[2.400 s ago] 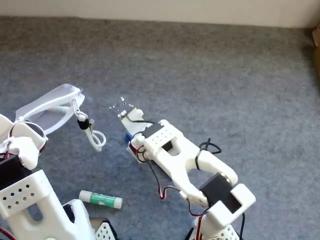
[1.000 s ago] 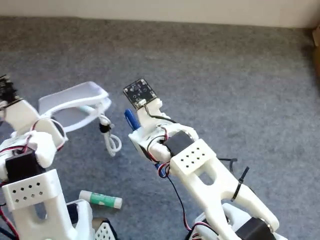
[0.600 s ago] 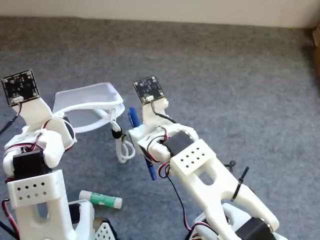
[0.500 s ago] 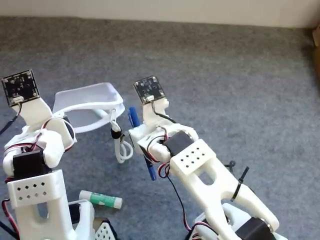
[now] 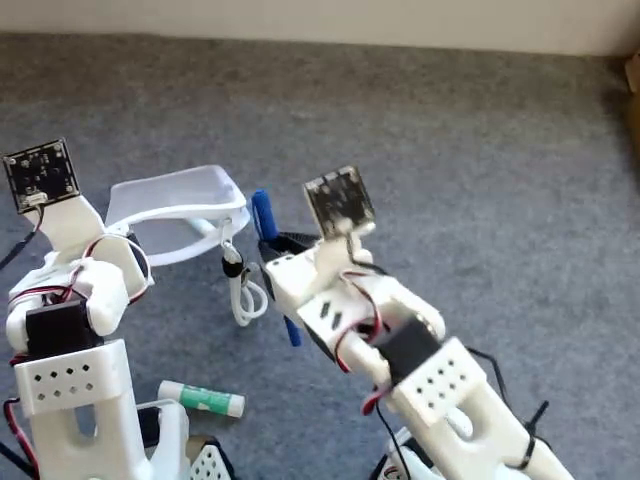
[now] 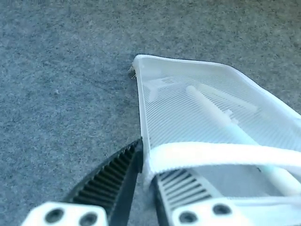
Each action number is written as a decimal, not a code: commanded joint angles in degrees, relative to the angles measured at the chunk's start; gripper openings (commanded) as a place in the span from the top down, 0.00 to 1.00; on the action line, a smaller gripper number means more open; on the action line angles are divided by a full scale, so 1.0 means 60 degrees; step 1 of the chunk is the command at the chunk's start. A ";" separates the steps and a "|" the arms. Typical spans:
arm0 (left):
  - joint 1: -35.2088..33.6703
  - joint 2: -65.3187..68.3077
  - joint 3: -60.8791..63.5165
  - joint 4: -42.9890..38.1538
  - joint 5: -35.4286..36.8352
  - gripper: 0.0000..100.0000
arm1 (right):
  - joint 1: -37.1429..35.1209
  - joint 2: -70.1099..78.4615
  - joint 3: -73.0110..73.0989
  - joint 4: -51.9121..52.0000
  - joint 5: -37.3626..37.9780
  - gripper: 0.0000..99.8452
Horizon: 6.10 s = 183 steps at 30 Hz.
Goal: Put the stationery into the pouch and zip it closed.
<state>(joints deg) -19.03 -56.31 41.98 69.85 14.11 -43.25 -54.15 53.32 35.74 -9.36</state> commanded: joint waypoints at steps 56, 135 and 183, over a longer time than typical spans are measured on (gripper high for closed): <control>0.0212 -0.0066 0.0154 -0.0059 -0.0044 0.99 | -0.0974 0.4491 0.1722 -1.5465 -0.0044 0.99; 0.0154 -0.0066 0.0168 -0.0059 -0.0044 0.99 | -0.1766 -0.0623 0.3875 -0.7641 0.3853 0.86; 0.0139 -0.0066 0.0359 -0.0073 -0.0044 0.99 | -0.1414 0.3040 0.1223 -0.7656 0.2740 0.99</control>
<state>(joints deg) -18.95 -56.13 44.70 69.85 14.29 -53.45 -34.81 65.45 -10.33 9.63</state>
